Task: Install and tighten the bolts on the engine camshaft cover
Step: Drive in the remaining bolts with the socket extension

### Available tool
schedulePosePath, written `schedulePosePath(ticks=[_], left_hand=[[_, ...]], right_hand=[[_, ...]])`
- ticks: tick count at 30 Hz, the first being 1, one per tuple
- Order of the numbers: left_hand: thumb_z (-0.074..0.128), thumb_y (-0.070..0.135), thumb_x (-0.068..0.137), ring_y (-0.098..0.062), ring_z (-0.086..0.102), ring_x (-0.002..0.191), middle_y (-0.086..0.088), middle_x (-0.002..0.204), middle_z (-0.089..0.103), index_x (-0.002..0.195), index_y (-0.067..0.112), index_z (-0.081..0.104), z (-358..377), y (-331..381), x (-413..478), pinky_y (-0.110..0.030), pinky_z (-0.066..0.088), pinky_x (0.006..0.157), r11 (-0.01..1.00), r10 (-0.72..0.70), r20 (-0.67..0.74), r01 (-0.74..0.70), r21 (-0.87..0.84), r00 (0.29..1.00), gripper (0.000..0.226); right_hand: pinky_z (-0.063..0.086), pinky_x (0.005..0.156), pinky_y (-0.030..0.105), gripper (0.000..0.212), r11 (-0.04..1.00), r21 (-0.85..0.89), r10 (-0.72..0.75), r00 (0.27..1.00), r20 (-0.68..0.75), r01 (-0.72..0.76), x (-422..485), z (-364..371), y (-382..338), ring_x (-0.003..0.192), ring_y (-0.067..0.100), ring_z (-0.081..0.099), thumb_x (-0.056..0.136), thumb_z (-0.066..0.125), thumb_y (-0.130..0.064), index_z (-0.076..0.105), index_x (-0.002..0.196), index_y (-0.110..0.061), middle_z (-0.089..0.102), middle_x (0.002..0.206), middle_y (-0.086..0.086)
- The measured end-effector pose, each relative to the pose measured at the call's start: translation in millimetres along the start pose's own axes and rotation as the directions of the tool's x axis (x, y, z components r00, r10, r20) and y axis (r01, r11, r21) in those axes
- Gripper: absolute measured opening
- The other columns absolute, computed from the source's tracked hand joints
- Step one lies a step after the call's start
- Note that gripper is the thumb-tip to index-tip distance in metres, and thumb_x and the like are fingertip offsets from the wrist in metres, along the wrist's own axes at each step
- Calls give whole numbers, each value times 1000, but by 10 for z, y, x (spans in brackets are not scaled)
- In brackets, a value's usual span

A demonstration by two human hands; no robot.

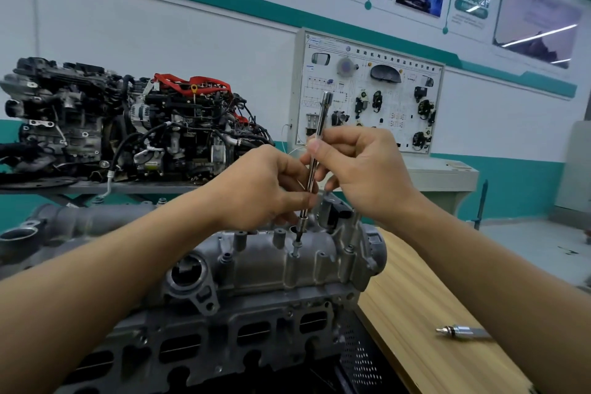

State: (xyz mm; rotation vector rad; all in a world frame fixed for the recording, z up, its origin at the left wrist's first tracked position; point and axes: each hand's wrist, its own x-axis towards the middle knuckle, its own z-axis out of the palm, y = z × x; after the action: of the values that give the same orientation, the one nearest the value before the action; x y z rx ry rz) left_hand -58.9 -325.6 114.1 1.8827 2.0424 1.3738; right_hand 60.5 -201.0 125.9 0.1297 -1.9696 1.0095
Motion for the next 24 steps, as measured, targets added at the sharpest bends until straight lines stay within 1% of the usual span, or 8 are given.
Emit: schedulePosePath(ticks=[4,8,11,13,17,19,21,24], left_hand=[[81,24,82,-23,75,66,-6,73,77,87,10,77,-12,-13,6,-44,63,68,997,3,17,-5,78,1000,15],[82,27,79,-25,74,62,-10,66,74,79,-1,70,-9,-28,20,-50,62,67,995,41,-45,-37,88,998,30],[75,20,88,-29,74,69,-11,73,75,84,2,71,-31,-48,20,-49,62,70,994,49,4,-49,99,999,19],[69,15,93,-29,75,78,-12,82,77,94,1,71,-42,-61,26,-44,63,73,997,19,50,-23,72,999,14],[59,11,99,-16,76,85,-2,92,79,107,3,69,-33,-62,53,-34,63,76,999,-11,138,5,50,990,15],[60,15,99,-19,76,87,-3,93,79,109,5,70,-35,-58,54,-37,63,77,999,-8,146,2,38,989,17],[70,29,91,-31,75,84,-11,88,78,103,6,72,-29,-36,40,-45,63,76,999,26,100,-30,38,995,27],[77,42,72,-33,75,70,-16,74,75,83,2,73,-42,-23,35,-51,62,73,998,69,-43,-69,1,997,41]], right_hand=[[51,49,25,14,999,26,37,995,-93,-35,-9,18,-15,53,13,62,84,79,-17,70,72,-15,74,69,6],[51,52,26,24,997,-12,73,985,-159,-76,31,96,-23,51,11,58,76,86,-26,64,70,-16,66,59,4],[49,49,21,16,995,-5,101,990,-101,-102,40,106,-55,53,9,58,86,77,-28,66,80,-17,66,60,-1],[46,46,20,10,994,13,109,994,-25,-109,40,70,-70,56,11,60,96,65,-24,68,88,-19,72,73,3],[44,43,19,23,995,-6,95,993,75,-95,23,8,-52,60,11,60,100,57,-17,70,82,-22,76,87,6],[45,44,19,19,996,-19,92,994,64,-91,23,1,-38,59,10,60,97,62,-16,71,80,-18,75,83,11],[48,47,21,12,995,-28,92,996,-19,-92,42,-5,-17,54,9,60,87,76,-19,70,78,-15,74,72,8],[50,52,29,25,993,-39,104,987,-125,-109,66,10,18,50,9,55,73,88,-27,65,72,-16,64,57,-1]])
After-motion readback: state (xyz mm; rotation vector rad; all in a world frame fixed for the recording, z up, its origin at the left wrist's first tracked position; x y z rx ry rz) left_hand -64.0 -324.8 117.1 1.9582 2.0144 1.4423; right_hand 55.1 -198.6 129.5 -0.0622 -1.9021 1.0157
